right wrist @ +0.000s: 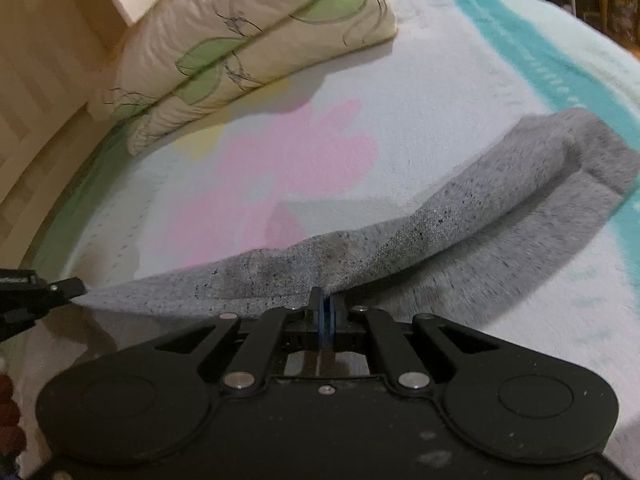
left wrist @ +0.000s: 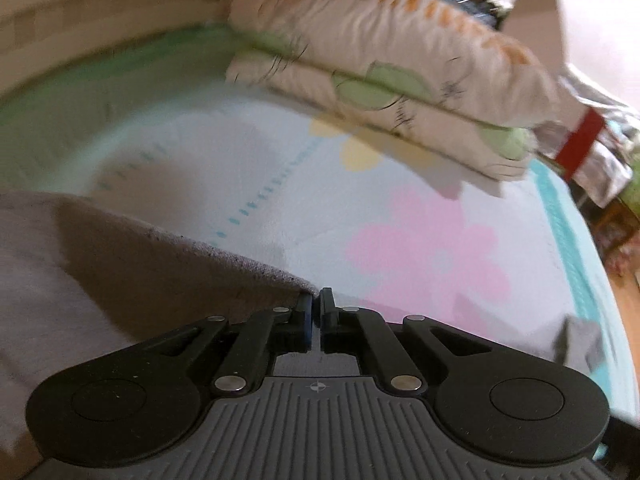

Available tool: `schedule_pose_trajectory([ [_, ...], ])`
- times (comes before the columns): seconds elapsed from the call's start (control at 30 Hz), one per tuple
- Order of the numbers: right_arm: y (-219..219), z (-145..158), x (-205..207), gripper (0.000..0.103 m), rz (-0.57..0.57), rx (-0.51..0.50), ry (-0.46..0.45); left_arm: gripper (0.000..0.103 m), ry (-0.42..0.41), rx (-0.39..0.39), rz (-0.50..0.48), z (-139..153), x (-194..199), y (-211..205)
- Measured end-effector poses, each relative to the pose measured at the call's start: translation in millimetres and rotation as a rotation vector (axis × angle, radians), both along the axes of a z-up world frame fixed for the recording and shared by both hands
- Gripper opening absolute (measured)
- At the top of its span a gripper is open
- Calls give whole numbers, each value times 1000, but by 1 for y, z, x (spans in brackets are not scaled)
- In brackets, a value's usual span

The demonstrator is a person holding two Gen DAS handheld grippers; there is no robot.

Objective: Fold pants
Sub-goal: 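Close the left gripper on the waistband while the right gripper holds the hem, then lift the hem with the right gripper and fold it over toward the waistband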

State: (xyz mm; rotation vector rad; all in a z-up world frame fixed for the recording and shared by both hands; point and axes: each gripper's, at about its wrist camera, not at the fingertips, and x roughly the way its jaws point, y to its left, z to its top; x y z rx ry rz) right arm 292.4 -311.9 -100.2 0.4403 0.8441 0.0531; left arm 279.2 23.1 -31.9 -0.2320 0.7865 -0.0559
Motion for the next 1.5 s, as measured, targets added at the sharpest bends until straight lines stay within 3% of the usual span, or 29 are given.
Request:
schedule_pose_trajectory([
  [0.1, -3, 13, -31, 3, -6, 18, -25, 3, -45, 41, -42, 5, -46, -3],
  [0.23, -9, 15, -67, 9, -7, 45, 20, 3, -4, 90, -72, -19, -86, -11],
  [0.43, -26, 23, -99, 19, -119, 2, 4, 3, 65, 142, -91, -56, -99, -20],
  [0.5, -28, 32, -89, 26, -145, -62, -8, 3, 65, 148, -86, -59, -96, -21],
  [0.73, -19, 38, -14, 31, -172, -319, -21, 3, 68, 133, -78, -62, -91, -19],
  [0.97, 16, -11, 57, 36, -153, -703, 167, 3, 75, 122, -78, -67, -94, -17],
  [1.03, 15, -18, 57, 30, -154, -759, 206, 3, 71, 115, -75, -65, -94, -15],
  [1.07, 10, -17, 54, 26, -151, -749, 214, 3, 64, 113, -73, -63, -93, -15],
  [1.13, -5, -6, 45, 1, -149, -693, 202, 3, 29, 121, -67, -55, -94, -15],
  [1.23, -25, 31, 26, 2, -160, -628, 106, 3, -35, 133, -58, -34, -96, -16],
  [1.37, -64, 91, -31, 2, -228, -546, -37, 3, -99, 113, -54, -6, -106, -13],
  [1.5, -104, 113, -107, 2, -292, -369, -50, 3, -127, 110, -86, 9, -140, -14],
])
